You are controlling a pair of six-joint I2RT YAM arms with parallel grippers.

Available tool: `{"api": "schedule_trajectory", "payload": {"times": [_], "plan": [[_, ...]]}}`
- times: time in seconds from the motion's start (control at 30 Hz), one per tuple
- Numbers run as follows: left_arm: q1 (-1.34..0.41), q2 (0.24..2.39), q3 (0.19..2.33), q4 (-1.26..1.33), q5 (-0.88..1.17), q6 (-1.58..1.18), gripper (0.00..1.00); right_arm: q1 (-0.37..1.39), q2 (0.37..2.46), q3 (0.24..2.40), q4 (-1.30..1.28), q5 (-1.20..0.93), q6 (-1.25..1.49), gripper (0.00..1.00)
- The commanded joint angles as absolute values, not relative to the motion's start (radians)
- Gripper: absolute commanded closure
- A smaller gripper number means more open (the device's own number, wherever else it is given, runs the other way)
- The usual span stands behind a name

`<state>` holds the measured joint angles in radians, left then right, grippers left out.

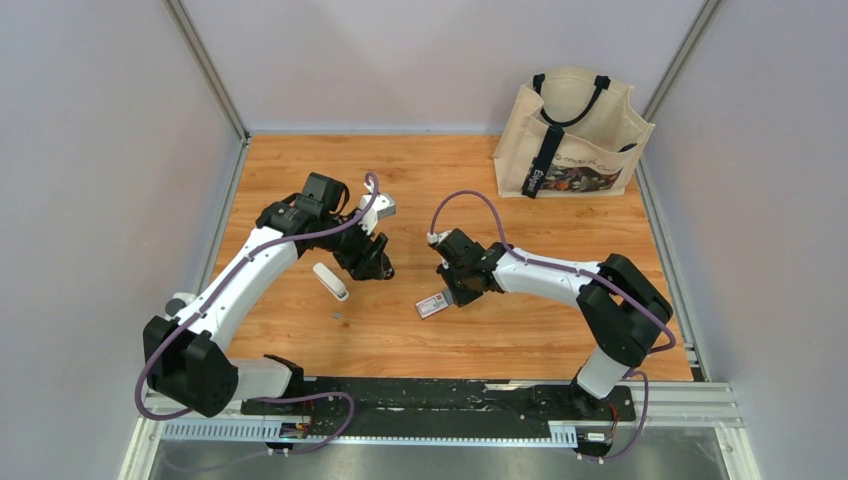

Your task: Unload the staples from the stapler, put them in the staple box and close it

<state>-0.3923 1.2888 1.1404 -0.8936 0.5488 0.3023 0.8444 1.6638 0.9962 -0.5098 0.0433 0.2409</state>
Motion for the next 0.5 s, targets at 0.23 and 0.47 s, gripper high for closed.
{"api": "schedule_trajectory", "payload": {"times": [0.23, 0.47], "plan": [[-0.391, 1.266, 1.135, -0.876, 0.575, 0.336, 0.3, 0.838, 1.677, 1.034, -0.5, 0.025, 0.229, 0.94], [-0.393, 1.267, 1.126, -0.87, 0.578, 0.336, 0.3, 0.836, 1.672, 1.037, -0.5, 0.023, 0.227, 0.93]]}}
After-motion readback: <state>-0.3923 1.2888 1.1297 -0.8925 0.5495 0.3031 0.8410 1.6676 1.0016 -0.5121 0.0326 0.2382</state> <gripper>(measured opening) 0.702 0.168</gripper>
